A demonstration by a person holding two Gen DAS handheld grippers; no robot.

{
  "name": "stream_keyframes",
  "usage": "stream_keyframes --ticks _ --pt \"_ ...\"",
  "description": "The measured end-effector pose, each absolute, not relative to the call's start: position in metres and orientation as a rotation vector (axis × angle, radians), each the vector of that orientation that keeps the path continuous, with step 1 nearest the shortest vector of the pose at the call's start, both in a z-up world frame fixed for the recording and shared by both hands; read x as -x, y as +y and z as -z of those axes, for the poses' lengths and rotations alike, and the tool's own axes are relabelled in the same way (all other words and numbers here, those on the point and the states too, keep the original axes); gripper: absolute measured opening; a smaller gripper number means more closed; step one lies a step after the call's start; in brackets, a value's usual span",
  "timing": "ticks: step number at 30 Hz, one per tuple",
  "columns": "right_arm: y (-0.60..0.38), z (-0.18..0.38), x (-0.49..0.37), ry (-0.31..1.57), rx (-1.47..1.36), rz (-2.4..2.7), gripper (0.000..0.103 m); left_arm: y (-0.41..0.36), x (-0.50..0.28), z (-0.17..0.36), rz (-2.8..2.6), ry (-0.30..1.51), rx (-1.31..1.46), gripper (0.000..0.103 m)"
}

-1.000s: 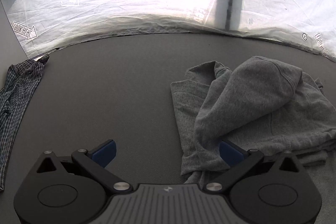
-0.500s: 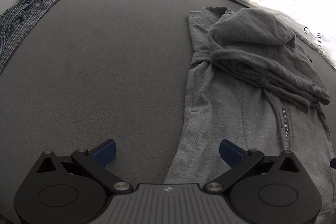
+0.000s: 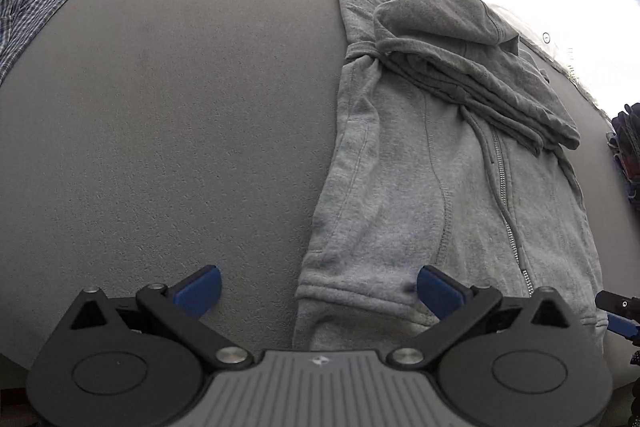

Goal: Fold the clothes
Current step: 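Grasp the hoodie hem with both tools side by side, then lift the hem with both tools and fold it up toward the hood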

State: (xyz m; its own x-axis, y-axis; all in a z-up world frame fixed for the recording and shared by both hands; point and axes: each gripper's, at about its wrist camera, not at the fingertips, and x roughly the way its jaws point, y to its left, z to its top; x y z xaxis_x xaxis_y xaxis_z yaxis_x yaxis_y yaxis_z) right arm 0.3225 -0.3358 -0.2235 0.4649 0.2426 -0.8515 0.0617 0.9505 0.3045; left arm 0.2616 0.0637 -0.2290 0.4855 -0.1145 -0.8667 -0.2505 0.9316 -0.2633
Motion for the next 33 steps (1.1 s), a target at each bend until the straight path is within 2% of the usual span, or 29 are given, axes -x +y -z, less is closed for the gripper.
stream_keyframes --ticks 3,5,6,7,9,10,12,13,15,17,18,24,33 --pt "-0.338 0.224 -0.311 1.089 -0.343 -0.116 0.103 0.054 -0.251 0.229 -0.044 1.087 0.339 0.097" --pt "-0.338 0.224 -0.306 1.092 -0.353 -0.127 0.102 0.046 -0.246 0.229 -0.044 1.095 0.276 0.085" --pt "-0.338 0.224 -0.304 1.093 -0.354 -0.135 0.101 0.042 -0.244 0.229 -0.046 1.098 0.241 0.074" --pt "-0.337 0.224 -0.302 1.094 -0.356 -0.142 0.099 0.038 -0.244 0.228 -0.05 1.099 0.203 0.07" --pt "-0.337 0.223 -0.299 1.086 -0.353 -0.143 0.085 0.036 -0.241 0.226 -0.02 1.093 0.192 0.051" --pt "-0.338 0.222 -0.298 1.082 -0.358 -0.14 0.082 0.035 -0.241 0.225 -0.006 1.091 0.203 0.042" --pt "-0.34 0.222 -0.295 1.076 -0.368 -0.134 0.06 0.033 -0.242 0.225 0.004 1.088 0.203 0.035" --pt "-0.342 0.221 -0.295 1.077 -0.367 -0.12 0.056 0.031 -0.242 0.226 0.005 1.088 0.2 0.032" --pt "-0.347 0.222 -0.294 1.079 -0.374 -0.105 0.035 0.032 -0.244 0.225 0.008 1.086 0.218 0.027" --pt "-0.354 0.223 -0.294 1.083 -0.426 -0.131 0.019 0.034 -0.245 0.225 0.012 1.083 0.247 0.021" --pt "-0.358 0.224 -0.293 1.081 -0.472 -0.147 0.015 0.035 -0.246 0.224 0.015 1.081 0.27 0.018" --pt "-0.369 0.214 -0.294 1.024 -0.623 -0.199 0.012 0.036 -0.251 0.211 0.021 1.036 0.303 0.014" --pt "-0.369 0.184 -0.325 0.901 -0.773 -0.296 0.012 0.037 -0.272 0.165 0.041 0.865 0.317 0.013"
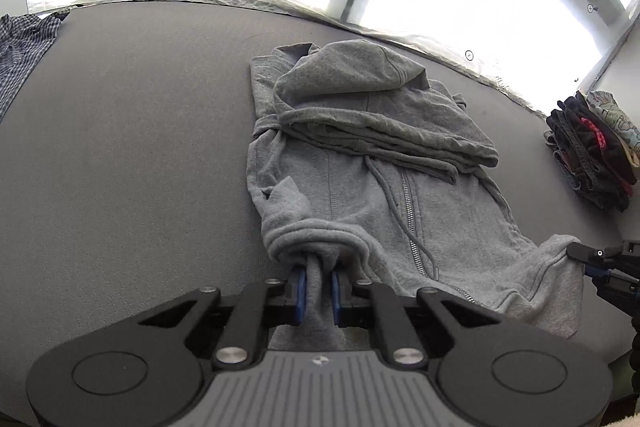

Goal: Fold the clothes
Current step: 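Lift the hem with both tools and fold it up toward the hood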

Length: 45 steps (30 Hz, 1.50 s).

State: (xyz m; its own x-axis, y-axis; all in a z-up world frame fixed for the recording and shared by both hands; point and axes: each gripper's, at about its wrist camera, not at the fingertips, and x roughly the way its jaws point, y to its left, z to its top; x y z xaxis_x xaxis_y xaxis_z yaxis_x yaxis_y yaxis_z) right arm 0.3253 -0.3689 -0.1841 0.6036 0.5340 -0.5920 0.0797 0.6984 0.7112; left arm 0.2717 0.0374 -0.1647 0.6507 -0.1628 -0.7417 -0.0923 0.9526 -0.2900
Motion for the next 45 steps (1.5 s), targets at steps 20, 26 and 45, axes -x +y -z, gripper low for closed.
stream_keyframes --ticks 20,26,45 --pt "-0.38 0.163 -0.43 0.708 -1.092 -0.358 0.012 0.074 -0.373 0.122 -0.014 0.623 0.524 0.009" --pt "-0.377 0.176 -0.48 0.708 -1.128 -0.339 0.012 0.087 -0.43 0.135 -0.043 0.628 0.566 0.009" --pt "-0.364 0.212 -0.618 0.777 -1.032 -0.169 0.011 0.145 -0.527 0.187 -0.162 0.751 0.856 0.014"
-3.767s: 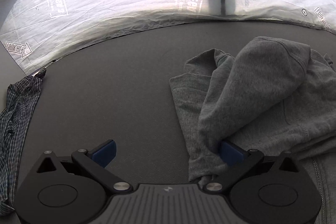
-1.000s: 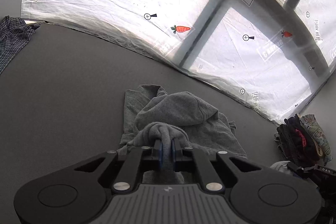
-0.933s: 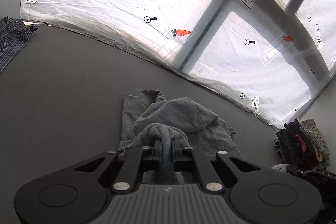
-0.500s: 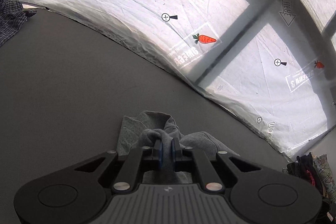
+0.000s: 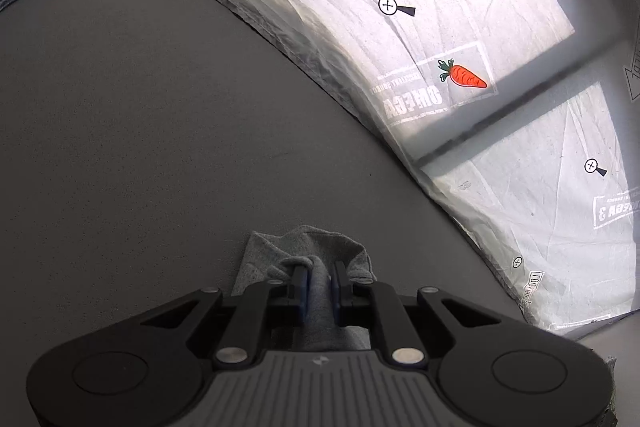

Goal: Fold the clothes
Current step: 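Lift the hem with both tools and fold it up toward the hood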

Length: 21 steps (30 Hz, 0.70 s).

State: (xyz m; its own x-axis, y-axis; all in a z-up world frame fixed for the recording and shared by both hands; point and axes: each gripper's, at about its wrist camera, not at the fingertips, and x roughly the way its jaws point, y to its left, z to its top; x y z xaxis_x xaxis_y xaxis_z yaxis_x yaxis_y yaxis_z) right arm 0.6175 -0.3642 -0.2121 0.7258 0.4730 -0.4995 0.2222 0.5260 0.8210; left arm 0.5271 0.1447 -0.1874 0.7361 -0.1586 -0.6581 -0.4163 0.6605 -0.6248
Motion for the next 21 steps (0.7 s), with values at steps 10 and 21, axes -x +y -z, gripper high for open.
stream_keyframes --ticks 10,21 --pt "-0.35 0.182 -0.571 0.742 -0.818 -0.164 0.008 0.163 -0.494 0.136 -0.295 0.577 0.695 0.034" --pt "-0.304 0.184 -0.536 0.859 -0.59 -0.234 0.008 0.056 -0.459 0.158 0.037 0.852 0.476 0.044"
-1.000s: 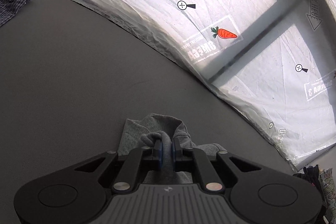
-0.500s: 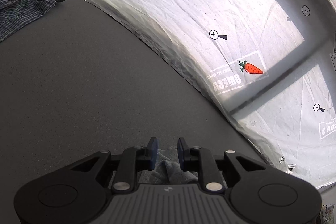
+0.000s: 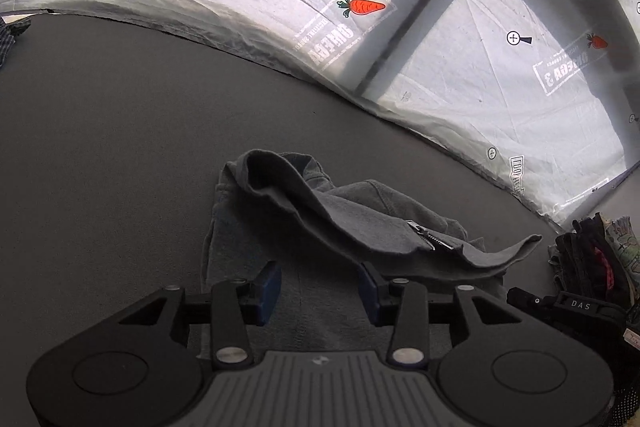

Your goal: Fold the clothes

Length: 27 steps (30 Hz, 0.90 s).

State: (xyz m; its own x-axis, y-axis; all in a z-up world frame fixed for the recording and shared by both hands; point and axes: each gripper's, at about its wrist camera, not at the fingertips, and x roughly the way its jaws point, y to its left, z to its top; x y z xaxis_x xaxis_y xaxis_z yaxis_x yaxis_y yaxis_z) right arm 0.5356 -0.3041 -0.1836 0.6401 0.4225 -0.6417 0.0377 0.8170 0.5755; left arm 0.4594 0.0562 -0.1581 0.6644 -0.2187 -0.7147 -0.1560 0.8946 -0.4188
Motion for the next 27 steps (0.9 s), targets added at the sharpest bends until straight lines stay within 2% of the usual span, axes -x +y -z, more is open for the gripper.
stream_keyframes --ticks 6,11,17,19,22,23,25,26,27 --pt "-0.287 0.19 -0.548 0.908 -0.528 -0.285 0.008 0.028 -0.48 0.186 0.07 0.88 0.373 0.042" --pt "-0.279 0.196 -0.581 0.927 -0.484 -0.315 0.008 0.046 -0.527 0.19 0.018 0.833 0.365 0.043" --pt "-0.276 0.178 -0.623 0.827 -0.442 -0.28 0.008 0.091 -0.569 0.169 -0.241 0.725 0.424 0.044" --pt "-0.278 0.169 -0.624 0.791 -0.423 -0.274 0.009 0.103 -0.567 0.161 -0.279 0.695 0.428 0.052" --pt "-0.282 0.165 -0.62 0.787 -0.374 -0.257 0.011 0.114 -0.56 0.16 -0.296 0.721 0.433 0.058" --pt "-0.284 0.167 -0.617 0.8 -0.354 -0.248 0.013 0.114 -0.554 0.164 -0.29 0.748 0.422 0.06" --pt "-0.288 0.176 -0.609 0.849 -0.317 -0.222 0.021 0.113 -0.542 0.173 -0.281 0.798 0.398 0.071" --pt "-0.29 0.181 -0.604 0.876 -0.301 -0.204 0.033 0.112 -0.535 0.178 -0.28 0.818 0.382 0.075" --pt "-0.292 0.186 -0.598 0.899 -0.287 -0.19 0.045 0.11 -0.528 0.184 -0.275 0.839 0.37 0.084"
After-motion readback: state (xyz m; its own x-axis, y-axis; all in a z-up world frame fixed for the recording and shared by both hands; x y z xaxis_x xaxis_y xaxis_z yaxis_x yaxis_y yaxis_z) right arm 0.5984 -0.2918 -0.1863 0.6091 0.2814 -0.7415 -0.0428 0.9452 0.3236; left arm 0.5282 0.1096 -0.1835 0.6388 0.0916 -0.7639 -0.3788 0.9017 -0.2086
